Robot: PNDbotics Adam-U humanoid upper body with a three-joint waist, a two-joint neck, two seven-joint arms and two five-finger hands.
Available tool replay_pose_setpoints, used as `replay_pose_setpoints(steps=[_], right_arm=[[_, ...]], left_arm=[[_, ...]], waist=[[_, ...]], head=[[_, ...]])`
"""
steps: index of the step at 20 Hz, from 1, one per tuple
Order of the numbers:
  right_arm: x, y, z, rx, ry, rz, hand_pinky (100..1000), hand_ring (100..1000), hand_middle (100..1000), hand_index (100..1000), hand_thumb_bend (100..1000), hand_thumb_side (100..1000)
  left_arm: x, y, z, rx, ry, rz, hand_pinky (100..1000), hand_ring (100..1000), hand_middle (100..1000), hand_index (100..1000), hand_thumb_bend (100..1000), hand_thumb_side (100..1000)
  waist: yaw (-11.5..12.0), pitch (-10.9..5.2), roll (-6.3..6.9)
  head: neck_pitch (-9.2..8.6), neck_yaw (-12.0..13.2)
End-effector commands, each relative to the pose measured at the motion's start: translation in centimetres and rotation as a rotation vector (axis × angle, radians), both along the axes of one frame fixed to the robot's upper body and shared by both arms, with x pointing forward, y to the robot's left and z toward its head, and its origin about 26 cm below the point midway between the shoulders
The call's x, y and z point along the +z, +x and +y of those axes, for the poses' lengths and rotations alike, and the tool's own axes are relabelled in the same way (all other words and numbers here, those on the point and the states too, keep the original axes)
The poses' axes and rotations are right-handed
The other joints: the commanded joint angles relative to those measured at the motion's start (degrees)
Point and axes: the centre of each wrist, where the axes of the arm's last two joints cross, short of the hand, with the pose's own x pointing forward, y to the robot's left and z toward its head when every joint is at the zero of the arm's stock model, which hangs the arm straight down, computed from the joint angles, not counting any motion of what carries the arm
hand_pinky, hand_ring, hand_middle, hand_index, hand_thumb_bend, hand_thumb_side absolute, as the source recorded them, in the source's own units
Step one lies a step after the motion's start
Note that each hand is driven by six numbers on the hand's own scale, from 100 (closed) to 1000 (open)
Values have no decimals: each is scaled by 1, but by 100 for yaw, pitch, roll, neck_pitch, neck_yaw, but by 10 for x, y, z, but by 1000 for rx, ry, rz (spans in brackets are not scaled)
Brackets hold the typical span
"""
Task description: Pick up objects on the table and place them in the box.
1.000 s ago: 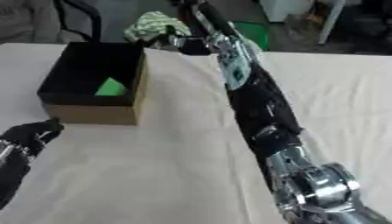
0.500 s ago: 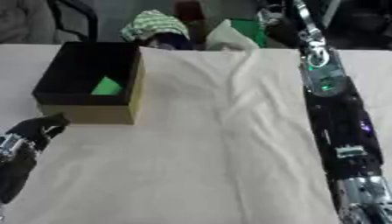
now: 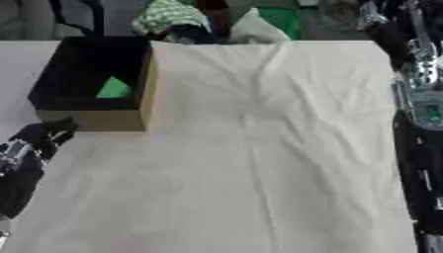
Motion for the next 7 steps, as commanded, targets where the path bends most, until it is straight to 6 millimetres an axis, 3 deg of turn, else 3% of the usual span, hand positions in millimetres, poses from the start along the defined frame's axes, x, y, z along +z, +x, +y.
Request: replay_pose_setpoints(steps=[1,7], right_arm=[[18,-10,-14,-23,9,-44,811,766,742,869,100,487],[9,-17,-18,-22,42,-21,812,765,740,869,100,501]], left_arm=[[5,-1,2,14,6,-21,1000,1000,721,752,100,834],[4,-1,1,18,6,-19,1000,1000,721,753,100,835]], waist=[[-13,-64,7],[-14,-28,13]], head=[[135,23],[199,50]])
